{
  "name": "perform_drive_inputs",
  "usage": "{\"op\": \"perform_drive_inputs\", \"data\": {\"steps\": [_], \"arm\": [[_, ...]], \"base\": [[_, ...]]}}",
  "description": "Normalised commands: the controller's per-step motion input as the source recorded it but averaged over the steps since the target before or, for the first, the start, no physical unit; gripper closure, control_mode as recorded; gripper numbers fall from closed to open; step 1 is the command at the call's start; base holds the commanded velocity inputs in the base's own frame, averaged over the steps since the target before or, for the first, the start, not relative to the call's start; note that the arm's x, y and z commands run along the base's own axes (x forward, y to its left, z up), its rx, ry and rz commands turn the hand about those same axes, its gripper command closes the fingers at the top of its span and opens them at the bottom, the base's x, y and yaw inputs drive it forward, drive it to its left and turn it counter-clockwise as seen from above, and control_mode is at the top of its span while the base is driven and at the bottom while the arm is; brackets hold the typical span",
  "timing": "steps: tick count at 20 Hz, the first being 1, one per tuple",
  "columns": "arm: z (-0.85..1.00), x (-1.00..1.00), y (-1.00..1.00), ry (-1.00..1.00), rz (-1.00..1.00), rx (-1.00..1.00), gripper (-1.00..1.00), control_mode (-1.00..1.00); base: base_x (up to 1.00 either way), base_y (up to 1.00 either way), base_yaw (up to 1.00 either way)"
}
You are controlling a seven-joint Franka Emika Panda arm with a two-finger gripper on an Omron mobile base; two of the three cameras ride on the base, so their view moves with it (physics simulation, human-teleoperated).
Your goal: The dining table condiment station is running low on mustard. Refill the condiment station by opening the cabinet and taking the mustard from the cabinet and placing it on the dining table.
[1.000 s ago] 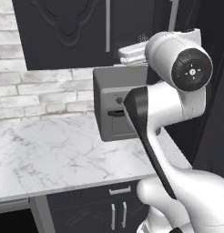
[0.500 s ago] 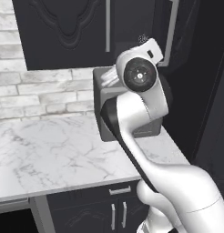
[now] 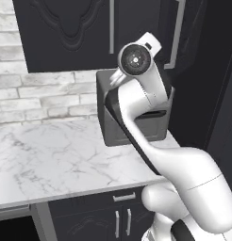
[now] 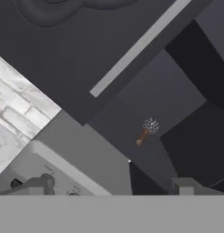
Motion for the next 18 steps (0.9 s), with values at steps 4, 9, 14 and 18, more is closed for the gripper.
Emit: {"op": "perform_drive_inputs", "data": {"steps": [4, 9, 14, 18], "arm": [[0.00, -0.21, -0.52, 0.03, -0.09, -0.03, -1.00, -1.00], [0.00, -0.45, -0.48, 0.00, -0.12, 0.00, -1.00, -1.00], [-0.01, -0.01, -0.57, 0.12, -0.09, 0.00, -1.00, -1.00], [0.00, -0.05, -0.98, 0.06, -0.03, 0.00, -1.00, -1.00]], "base": [[0.00, 0.00, 0.00], [0.00, 0.00, 0.00], [0.00, 0.00, 0.00], [0.00, 0.00, 0.00]]}}
